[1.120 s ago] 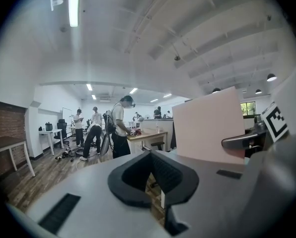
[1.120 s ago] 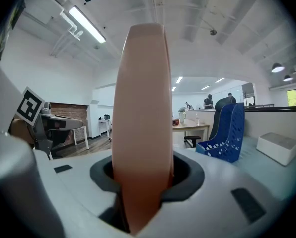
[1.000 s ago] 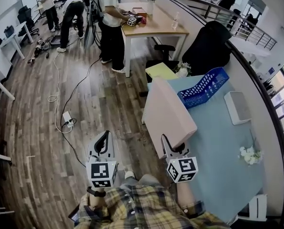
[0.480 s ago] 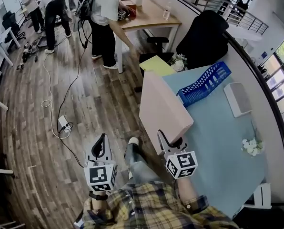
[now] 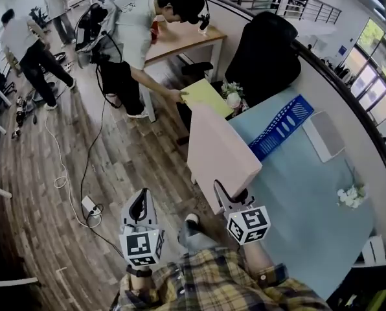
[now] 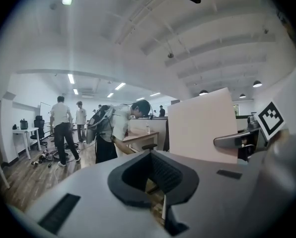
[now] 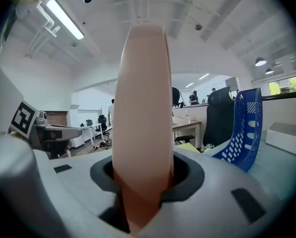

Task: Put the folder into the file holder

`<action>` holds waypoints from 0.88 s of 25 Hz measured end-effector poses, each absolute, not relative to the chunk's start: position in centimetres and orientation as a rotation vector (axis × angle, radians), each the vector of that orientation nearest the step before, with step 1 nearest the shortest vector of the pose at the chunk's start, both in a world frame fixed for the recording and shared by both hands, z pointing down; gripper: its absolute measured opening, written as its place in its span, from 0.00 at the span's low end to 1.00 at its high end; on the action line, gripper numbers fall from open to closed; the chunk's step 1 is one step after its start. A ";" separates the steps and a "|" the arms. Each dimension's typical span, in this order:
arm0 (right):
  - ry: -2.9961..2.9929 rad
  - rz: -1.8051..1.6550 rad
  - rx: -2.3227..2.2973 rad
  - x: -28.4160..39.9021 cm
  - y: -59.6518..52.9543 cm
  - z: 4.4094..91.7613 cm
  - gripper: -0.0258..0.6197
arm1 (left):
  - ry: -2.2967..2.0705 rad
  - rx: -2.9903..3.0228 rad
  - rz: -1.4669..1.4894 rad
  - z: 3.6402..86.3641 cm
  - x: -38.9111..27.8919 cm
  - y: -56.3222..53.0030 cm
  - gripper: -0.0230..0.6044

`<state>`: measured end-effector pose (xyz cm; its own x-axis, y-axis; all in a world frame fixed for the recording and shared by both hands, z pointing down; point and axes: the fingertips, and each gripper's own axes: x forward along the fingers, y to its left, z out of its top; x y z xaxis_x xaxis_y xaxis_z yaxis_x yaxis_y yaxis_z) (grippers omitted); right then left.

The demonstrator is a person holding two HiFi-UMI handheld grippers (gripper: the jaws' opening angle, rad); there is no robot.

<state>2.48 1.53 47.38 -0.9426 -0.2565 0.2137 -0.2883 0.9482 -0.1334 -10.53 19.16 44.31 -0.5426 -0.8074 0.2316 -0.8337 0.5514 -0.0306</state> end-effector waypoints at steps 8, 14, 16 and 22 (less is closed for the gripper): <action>-2.917 0.313 0.604 -0.5 -4.3 45.7 0.29 | -2.487 1.626 0.246 42.6 -15.2 9.2 0.02; -2.907 0.366 0.738 -0.2 -6.9 45.5 0.29 | -2.384 1.779 0.272 42.5 -15.7 4.0 0.02; -2.905 0.390 0.785 0.2 -7.6 45.5 0.29 | -2.354 1.820 0.276 42.5 -15.6 2.4 0.02; -2.884 0.424 0.897 1.7 -9.1 45.4 0.29 | -2.291 1.912 0.294 42.4 -15.3 -1.1 0.02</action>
<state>1.66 -9.09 45.41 -0.8232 -0.5425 0.1677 -0.5678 0.7889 -0.2352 -15.32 -1.08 42.43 -0.1808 -0.9555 0.2332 -0.9834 0.1718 -0.0585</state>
